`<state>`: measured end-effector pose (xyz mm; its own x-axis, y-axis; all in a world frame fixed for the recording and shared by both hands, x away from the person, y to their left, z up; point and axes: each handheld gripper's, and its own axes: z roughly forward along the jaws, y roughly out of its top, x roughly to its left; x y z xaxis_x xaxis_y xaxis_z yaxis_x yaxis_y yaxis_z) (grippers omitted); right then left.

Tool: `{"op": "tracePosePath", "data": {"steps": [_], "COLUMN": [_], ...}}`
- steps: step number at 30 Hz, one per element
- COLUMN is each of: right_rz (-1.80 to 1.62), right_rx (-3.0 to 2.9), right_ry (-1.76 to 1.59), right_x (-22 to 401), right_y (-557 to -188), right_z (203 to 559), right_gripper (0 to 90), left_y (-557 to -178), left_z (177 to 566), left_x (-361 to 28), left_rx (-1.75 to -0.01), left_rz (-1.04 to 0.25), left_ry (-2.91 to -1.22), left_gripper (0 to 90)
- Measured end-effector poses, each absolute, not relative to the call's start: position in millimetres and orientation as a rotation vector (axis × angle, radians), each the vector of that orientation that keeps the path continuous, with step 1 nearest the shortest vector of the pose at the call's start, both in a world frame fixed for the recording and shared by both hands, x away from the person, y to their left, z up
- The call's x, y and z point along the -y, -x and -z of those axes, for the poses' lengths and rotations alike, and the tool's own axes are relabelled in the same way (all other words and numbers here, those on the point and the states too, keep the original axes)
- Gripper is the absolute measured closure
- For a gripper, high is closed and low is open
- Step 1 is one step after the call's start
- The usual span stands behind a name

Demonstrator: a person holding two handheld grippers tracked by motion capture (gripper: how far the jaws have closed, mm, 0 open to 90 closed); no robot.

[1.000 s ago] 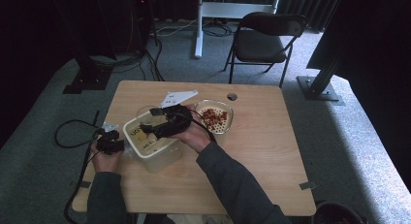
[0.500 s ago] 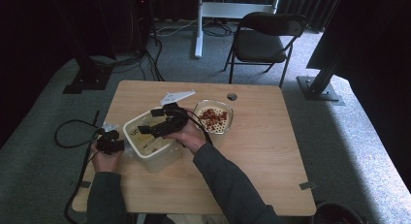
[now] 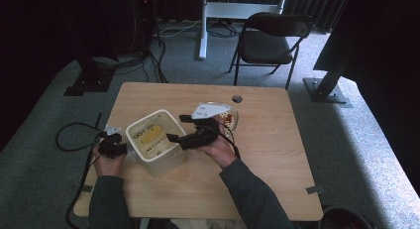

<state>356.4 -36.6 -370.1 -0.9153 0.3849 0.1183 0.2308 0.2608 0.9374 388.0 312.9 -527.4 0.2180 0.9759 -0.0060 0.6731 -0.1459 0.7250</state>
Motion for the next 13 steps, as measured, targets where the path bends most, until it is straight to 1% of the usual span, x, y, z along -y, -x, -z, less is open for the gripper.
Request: {"op": "tracePosePath", "data": {"steps": [1,2,3,4,7,10,13], "right_rz": [-1.736,-1.722,-1.722,-1.695,-1.622,-1.494,-1.293], "right_rx": [-2.385,-2.361,-2.361,-2.362,-2.401,-2.457,-2.498], "right_ry": [-0.587,-0.599,-0.599,-0.636,-0.706,-0.755,-0.814], "right_x": [36.6,52.3,52.3,66.4,82.4,91.7,92.4], "right_y": [-356.4,-344.4,-344.4,-335.5,-326.7,-320.7,-319.0], "right_z": [370.1,380.2,380.2,393.9,418.8,448.5,484.0], "right_gripper": [19.4,19.4,19.4,19.8,21.1,21.8,23.1], "left_y": [-388.0,-387.9,-387.9,-388.0,-387.7,-387.6,-388.1], "left_z": [527.4,527.6,527.6,528.0,528.2,528.6,529.2], "left_x": [-312.9,-313.7,-313.7,-313.0,-311.7,-311.8,-311.6], "left_rx": [-1.520,-1.522,-1.522,-1.524,-1.522,-1.525,-1.526], "left_rz": [-0.646,-0.645,-0.645,-0.642,-0.644,-0.645,-0.645], "left_ry": [-1.892,-1.891,-1.891,-1.894,-1.900,-1.904,-1.903], "left_gripper": [41.8,41.8,41.8,41.8,42.0,41.8,41.9]}}
